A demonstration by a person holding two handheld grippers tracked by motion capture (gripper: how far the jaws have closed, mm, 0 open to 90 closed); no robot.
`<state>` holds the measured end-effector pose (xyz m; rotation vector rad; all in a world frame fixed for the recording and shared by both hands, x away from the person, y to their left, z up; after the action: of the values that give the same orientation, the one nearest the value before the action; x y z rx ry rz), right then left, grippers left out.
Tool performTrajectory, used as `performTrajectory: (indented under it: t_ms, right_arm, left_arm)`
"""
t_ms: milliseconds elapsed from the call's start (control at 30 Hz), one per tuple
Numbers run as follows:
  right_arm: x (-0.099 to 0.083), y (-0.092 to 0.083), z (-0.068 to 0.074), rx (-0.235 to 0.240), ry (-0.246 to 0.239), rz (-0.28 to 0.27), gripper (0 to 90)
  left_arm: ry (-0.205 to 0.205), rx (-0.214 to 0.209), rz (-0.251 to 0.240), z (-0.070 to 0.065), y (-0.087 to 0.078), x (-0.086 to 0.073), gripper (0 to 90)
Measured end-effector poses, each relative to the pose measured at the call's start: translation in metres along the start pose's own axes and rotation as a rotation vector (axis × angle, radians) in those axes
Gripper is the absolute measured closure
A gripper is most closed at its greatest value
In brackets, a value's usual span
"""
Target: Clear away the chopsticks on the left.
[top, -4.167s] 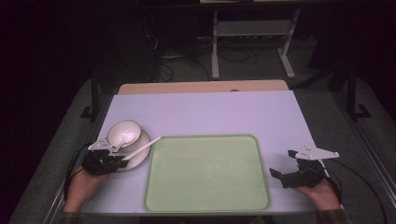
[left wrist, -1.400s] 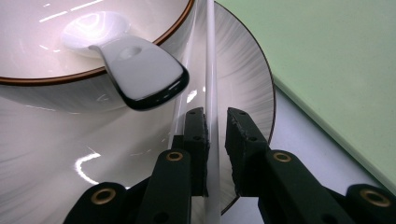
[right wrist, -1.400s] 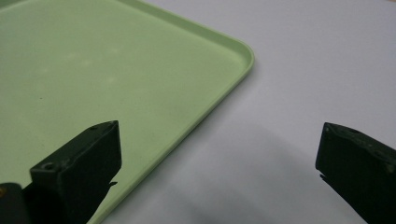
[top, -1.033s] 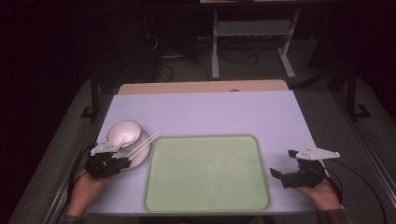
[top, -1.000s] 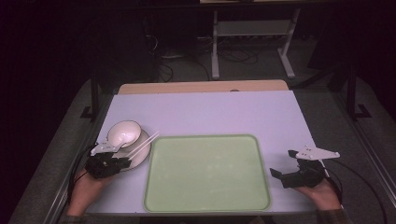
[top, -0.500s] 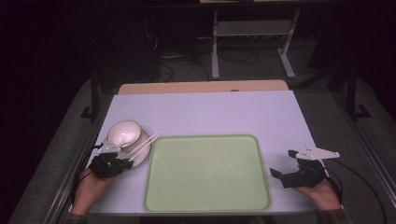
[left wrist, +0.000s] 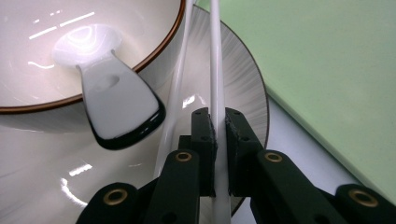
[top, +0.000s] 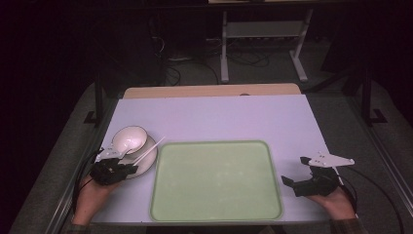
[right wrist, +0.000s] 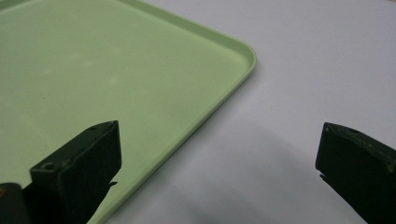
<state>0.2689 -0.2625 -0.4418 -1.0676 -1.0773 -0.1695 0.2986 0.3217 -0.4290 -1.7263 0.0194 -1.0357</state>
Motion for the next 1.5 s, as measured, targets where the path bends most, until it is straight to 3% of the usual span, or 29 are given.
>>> performTrajectory:
  t_ms: [267, 600, 867, 1200, 1500]
  right_arm:
    - [0.002, 0.001, 0.004, 0.012, 0.0, -0.013, 0.0]
    - [0.006, 0.004, 0.014, 0.038, -0.016, -0.021, 0.0]
    - [0.007, 0.004, 0.013, 0.053, -0.009, -0.045, 0.0]
    - [0.008, 0.006, 0.012, 0.07, -0.027, -0.046, 0.0]
    - [0.008, 0.004, 0.011, 0.066, -0.026, -0.054, 0.0]
  left_arm:
    - [0.0, -0.045, -0.036, -0.006, -0.007, 0.007, 83.1]
    - [0.015, -0.083, -0.035, -0.02, -0.005, 0.015, 83.2]
    - [0.031, -0.112, -0.031, -0.032, -0.002, 0.022, 83.2]
    - [0.04, -0.138, -0.011, -0.049, 0.011, 0.03, 83.2]
    - [0.075, -0.168, -0.002, -0.07, 0.027, 0.044, 83.2]
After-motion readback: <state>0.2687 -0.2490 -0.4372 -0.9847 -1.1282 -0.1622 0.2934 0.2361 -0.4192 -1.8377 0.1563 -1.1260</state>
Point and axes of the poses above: each handheld gripper's, and its own axes: y roughly forward along the jaws, x roughly out of its top, z roughly to its left, the point moved 2 cm from there along y, roughly forward along the jaws, and after that the axes turned 4 degrees about z, right-handed, at the moved point
